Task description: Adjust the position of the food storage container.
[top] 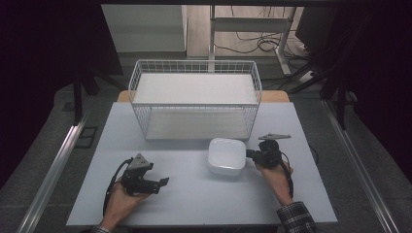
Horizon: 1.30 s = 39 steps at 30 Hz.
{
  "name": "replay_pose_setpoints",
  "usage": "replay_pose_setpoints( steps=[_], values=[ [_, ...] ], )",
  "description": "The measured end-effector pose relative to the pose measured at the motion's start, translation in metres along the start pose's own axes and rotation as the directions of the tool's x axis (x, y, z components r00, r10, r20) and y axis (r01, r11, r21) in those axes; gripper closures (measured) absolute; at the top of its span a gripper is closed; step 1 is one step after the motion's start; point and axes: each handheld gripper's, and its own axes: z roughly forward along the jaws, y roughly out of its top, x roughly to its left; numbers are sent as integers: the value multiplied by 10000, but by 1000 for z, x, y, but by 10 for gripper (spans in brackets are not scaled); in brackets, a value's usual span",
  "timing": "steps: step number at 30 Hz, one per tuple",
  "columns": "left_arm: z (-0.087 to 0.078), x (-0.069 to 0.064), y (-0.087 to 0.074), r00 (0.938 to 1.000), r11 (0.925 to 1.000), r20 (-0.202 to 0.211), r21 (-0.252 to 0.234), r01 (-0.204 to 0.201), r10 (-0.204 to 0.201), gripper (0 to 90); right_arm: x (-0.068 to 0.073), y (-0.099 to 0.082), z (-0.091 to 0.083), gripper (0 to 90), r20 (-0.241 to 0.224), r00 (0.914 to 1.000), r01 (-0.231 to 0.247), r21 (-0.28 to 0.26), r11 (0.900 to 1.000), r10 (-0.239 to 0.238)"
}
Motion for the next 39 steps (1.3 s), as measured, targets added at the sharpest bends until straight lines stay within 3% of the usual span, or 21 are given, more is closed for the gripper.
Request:
replay_pose_setpoints(
  steps=[4, 5, 8, 14, 18, 20, 23, 26, 30, 32, 39],
  values=[
    [6, 4, 8, 10000, 10000, 28, -58, 50, -50, 394, 7, 4, 9, 891, -187, 9997, 176, 84, 9998, -174],
    [8, 5, 11, 9999, 9999, 93, -107, 104, -103, 394, 7, 4, 9, 891, -187, 9997, 176, 84, 9998, -174],
    [22, 7, 25, 9997, 9997, 242, -218, 91, -86, 616, 17, 7, 17, 890, -399, 9987, 322, 93, 9994, -318],
    [47, 5, 42, 9972, 9990, 676, -298, 338, -318, 820, 34, 8, 25, 890, -921, 9942, 583, 221, 9981, -560],
    [59, 9, 48, 9972, 9981, 553, -301, 528, -511, 870, 48, 8, 30, 890, -1222, 9891, 872, 365, 9955, -821],
    [65, 14, 51, 9951, 9955, 557, -446, 841, -816, 880, 53, 9, 33, 890, -1030, 9890, 1109, 374, 9931, -1066],
    [71, 22, 56, 9924, 9925, 661, -574, 1077, -1038, 886, 53, 13, 38, 889, -867, 9893, 1211, 359, 9920, -1176],
    [80, 28, 63, 9887, 9900, 907, -650, 1251, -1190, 893, 46, 23, 52, 889, -760, 9924, 978, 139, 9951, -965],
    [88, 25, 66, 9880, 9916, 1073, -534, 1177, -1115, 894, 44, 31, 59, 889, -942, 9910, 940, -179, 9954, -953],
    [88, 21, 66, 9908, 9932, 886, -464, 1071, -1027, 897, 44, 32, 62, 891, -1013, 9900, 971, -193, 9951, -985],
    [81, 12, 61, 9898, 9933, 924, -284, 1116, -1085, 897, 54, 27, 53, 892, -1128, 9878, 1094, 136, 9939, -1072]
  ],
)
